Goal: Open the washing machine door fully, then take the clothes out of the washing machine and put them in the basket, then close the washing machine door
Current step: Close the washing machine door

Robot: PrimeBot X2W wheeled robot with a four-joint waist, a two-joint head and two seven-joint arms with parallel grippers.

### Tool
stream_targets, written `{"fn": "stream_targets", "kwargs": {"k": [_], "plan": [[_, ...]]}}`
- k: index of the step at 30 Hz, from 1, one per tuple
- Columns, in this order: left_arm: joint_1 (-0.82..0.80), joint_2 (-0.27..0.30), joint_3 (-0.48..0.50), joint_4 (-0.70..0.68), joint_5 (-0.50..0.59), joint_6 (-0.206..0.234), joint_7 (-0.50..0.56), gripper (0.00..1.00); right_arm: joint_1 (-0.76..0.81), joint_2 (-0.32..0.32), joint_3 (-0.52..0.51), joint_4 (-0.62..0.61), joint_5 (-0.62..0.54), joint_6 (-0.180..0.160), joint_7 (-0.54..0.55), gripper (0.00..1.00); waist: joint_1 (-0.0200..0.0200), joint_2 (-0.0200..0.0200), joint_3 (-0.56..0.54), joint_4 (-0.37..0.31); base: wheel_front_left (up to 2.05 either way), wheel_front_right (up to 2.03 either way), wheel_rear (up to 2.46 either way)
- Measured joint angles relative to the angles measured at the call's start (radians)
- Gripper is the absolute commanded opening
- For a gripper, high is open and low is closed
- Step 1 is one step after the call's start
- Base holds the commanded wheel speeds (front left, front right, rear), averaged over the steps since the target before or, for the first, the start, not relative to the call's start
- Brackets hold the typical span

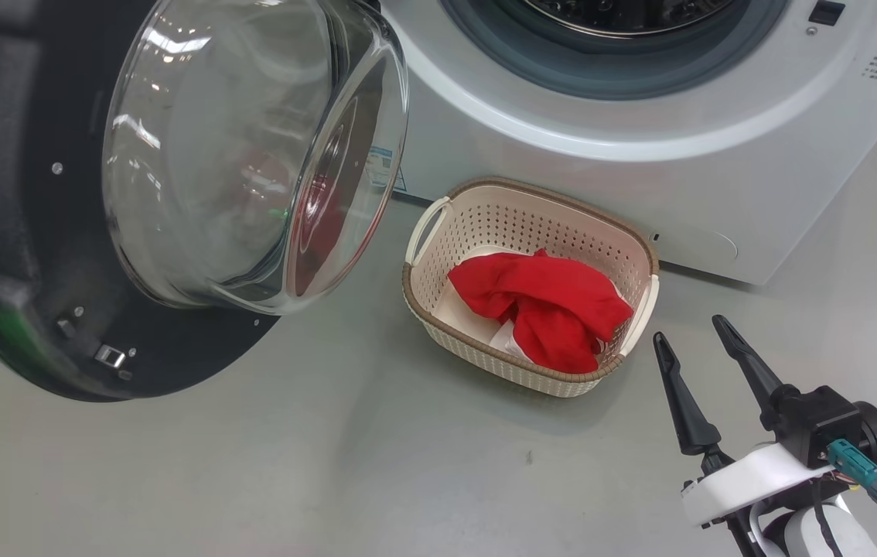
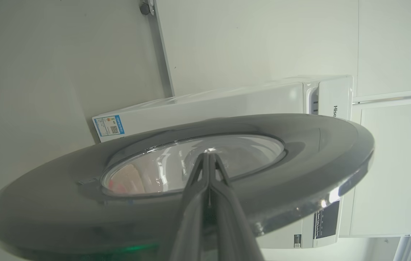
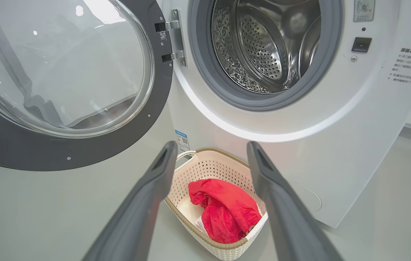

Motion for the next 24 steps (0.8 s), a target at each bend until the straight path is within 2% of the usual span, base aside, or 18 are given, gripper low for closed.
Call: {"fn": "stream_targets", "kwargs": {"k": [14, 24], "plan": [[0.062, -0.011, -0.054, -0.096, -0.026, -0.042, 0.146, 0.0, -0.002, 0.0, -0.001, -0.001, 0.0, -0.001, 0.0, 1.0, 0.0, 0.0, 0.007, -0.004, 0.0, 0.0, 0.0], [0.116, -0.04, -0.084, -0.201, -0.026, -0.052, 0.212, 0.0, -0.005, 0.001, 0.001, -0.006, 0.0, -0.002, -0.001, 1.0, 0.0, 0.0, 0.014, -0.013, 0.0, 0.0, 0.0]]}}
